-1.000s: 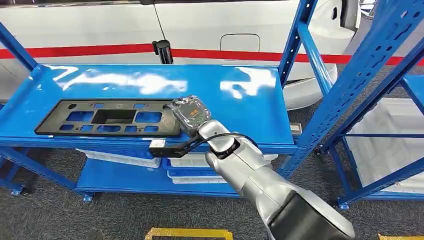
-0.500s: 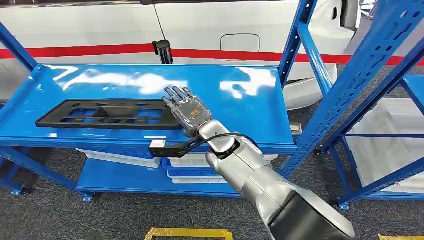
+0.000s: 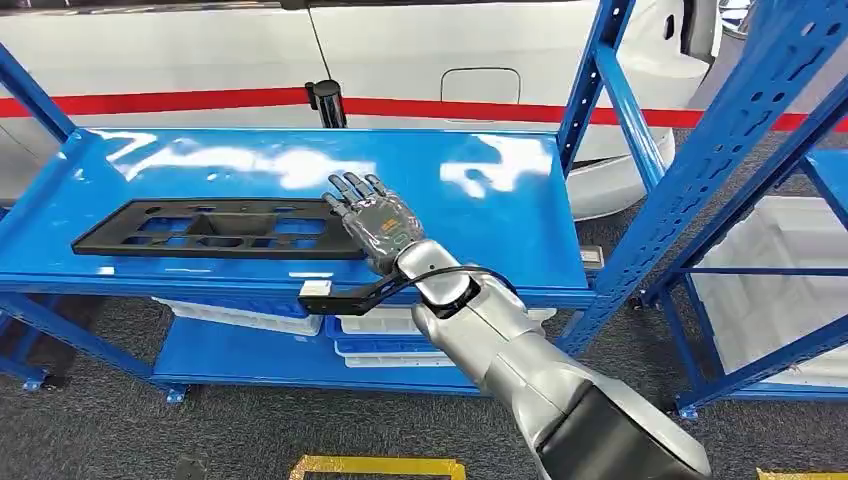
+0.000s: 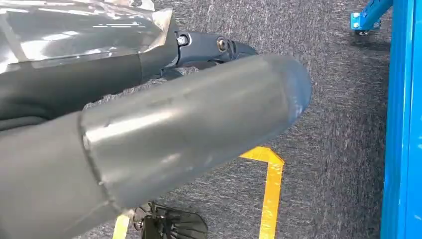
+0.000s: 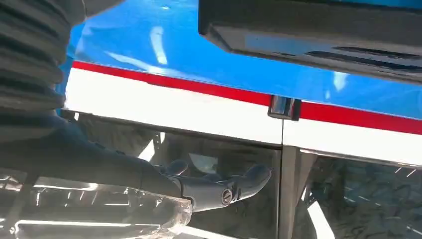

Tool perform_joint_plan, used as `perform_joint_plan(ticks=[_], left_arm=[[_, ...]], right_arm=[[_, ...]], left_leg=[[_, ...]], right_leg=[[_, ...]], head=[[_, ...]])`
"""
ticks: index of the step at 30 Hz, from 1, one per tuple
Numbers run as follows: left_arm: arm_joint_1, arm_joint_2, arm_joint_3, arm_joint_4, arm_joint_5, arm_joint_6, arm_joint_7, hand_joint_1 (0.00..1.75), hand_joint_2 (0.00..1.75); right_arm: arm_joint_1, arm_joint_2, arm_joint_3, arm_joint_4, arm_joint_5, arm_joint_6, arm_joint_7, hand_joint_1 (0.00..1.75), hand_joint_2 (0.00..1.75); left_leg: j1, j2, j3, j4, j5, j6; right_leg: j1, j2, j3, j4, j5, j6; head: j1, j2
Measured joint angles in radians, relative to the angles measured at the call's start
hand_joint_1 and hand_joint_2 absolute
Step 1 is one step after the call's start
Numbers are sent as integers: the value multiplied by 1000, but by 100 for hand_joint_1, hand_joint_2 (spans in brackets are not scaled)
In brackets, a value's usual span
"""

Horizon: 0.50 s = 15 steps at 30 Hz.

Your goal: Take the parts from the cabinet and place them on the table.

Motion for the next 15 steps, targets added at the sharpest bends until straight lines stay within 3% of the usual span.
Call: perform_joint_plan(ticks=[15], left_arm=[[-1, -2, 1, 0, 5, 19, -18, 0, 0]], right_arm=[[46, 0, 64, -46, -21, 37, 23, 0, 175]], left_leg=[[0, 0, 0, 0, 0, 0]], right_leg=[[0, 0, 0, 0, 0, 0]], head=[[0, 0]])
